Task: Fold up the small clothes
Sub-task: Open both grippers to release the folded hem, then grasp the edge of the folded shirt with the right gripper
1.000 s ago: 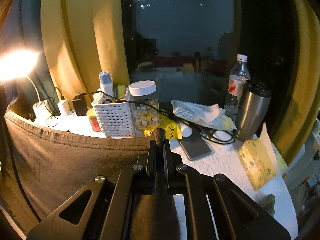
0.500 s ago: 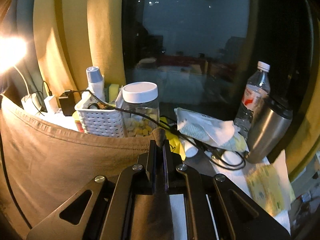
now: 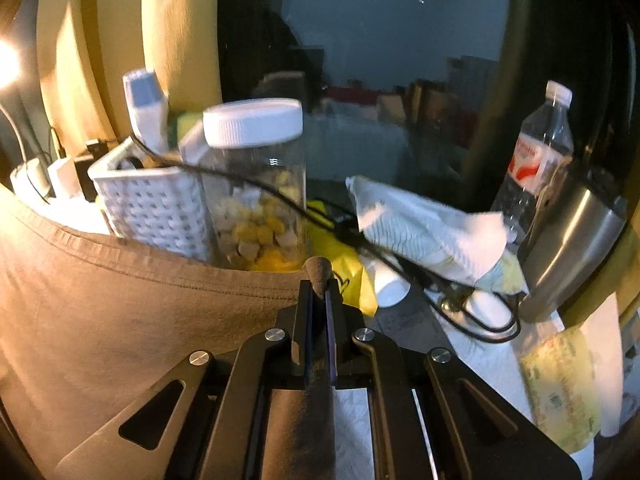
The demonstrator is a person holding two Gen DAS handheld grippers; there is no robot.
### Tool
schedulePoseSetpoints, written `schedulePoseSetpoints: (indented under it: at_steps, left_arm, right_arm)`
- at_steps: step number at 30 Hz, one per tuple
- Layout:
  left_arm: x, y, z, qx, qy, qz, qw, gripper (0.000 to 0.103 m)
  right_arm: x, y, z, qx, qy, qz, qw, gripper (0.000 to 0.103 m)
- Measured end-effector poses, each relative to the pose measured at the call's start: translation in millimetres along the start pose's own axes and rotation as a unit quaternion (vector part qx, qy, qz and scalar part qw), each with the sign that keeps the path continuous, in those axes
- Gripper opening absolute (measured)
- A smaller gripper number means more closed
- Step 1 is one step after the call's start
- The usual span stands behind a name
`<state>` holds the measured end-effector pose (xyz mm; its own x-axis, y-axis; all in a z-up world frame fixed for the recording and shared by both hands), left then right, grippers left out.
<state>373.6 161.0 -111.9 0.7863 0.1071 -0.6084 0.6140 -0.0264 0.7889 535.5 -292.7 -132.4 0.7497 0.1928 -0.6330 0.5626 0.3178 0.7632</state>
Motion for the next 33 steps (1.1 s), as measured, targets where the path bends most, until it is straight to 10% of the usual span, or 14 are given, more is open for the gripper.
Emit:
schedulePoseSetpoints:
  at_steps: [7,11,33]
  left_arm:
    - [22,-13,-4,-0.013,0.003,-0.051,0.9986,0.008]
    - [13,-19,-12,-0.034,0.002,-0.054,0.998,0.063]
    - [-80,-94,-14,-0.094,-0.004,-0.067,0.9933,0.065]
  right_arm:
    - [5,-6,0,-0.01,-0.029,-0.003,1.0,0.01]
    - [-5,-9,2,-0.011,-0.044,0.007,0.999,0.029]
    - [-100,-91,26,0.048,-0.045,-0.015,0.998,0.032]
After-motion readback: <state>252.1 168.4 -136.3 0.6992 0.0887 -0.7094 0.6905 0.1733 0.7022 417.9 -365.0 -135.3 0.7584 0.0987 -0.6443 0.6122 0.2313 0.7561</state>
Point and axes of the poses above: each gripper's, at about its wrist camera, not at the fingertips, and x roughly the way its jaws point, z to its right, y to its top, the point moved 7 cm from there along x, roughly the way its jaws point, and after that the axes turned 4 degrees about -z, right-handed, at the moved point
